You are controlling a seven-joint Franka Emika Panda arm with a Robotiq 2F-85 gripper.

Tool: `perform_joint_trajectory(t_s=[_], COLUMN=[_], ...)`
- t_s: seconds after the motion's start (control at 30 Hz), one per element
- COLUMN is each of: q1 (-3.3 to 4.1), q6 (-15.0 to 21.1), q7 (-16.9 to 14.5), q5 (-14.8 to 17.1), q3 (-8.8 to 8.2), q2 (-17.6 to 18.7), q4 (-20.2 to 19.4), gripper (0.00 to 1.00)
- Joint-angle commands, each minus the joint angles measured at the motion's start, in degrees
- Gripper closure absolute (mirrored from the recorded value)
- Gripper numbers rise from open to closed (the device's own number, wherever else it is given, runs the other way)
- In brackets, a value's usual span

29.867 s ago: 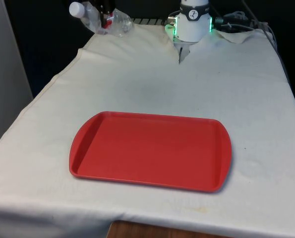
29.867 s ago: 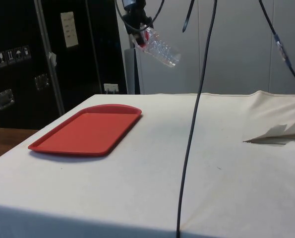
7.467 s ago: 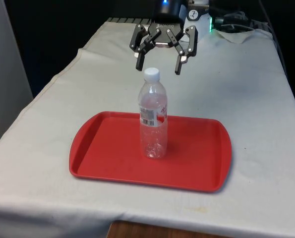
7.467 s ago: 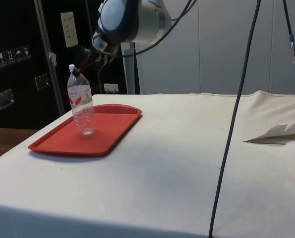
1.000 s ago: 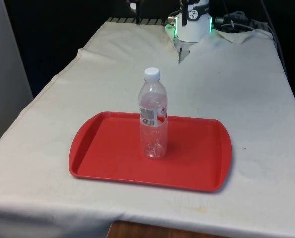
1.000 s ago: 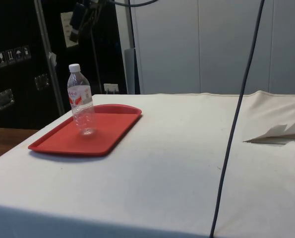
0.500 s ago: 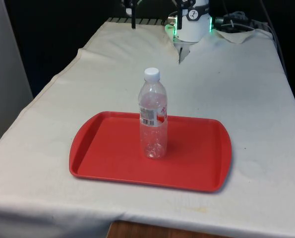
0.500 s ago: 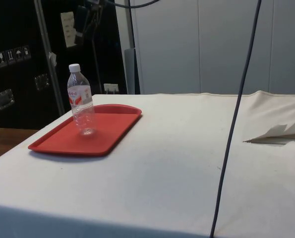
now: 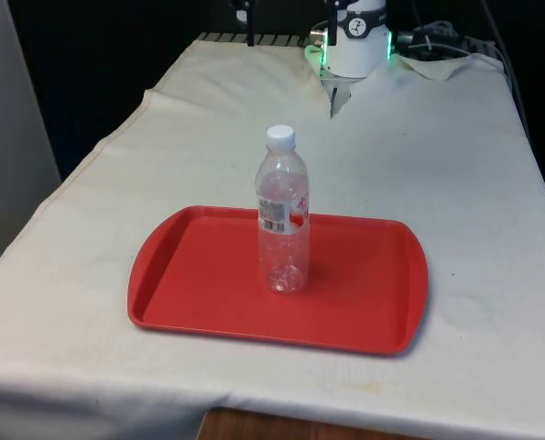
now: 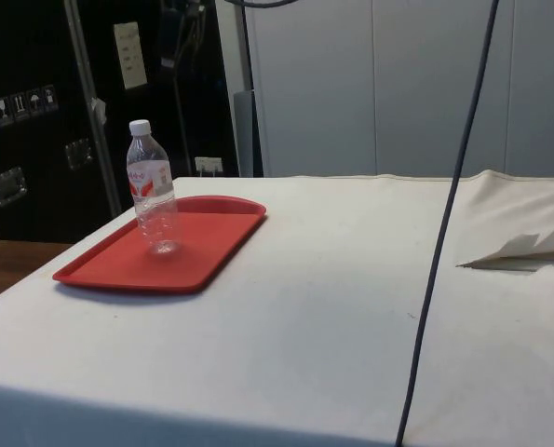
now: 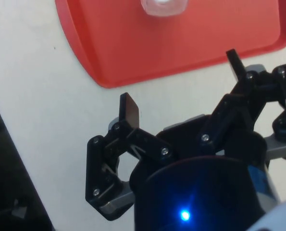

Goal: Place the bottle upright on the tray.

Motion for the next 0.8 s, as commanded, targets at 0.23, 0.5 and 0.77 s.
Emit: perform_joint_trajectory(t_s=[0.23, 0.5, 0.77], q1=[0.00, -0.17, -0.29], q6=[0.29, 0.00, -0.57], q7=[0.34, 0.40, -0.11], q5=[-1.38, -2.23, -2.01], q3=[-0.17, -0.06, -0.11], q2=[-4.58, -8.82, -10.43], q4=[-5.04, -9.45, -11.00], gripper=[0.00, 0.00, 0.00])
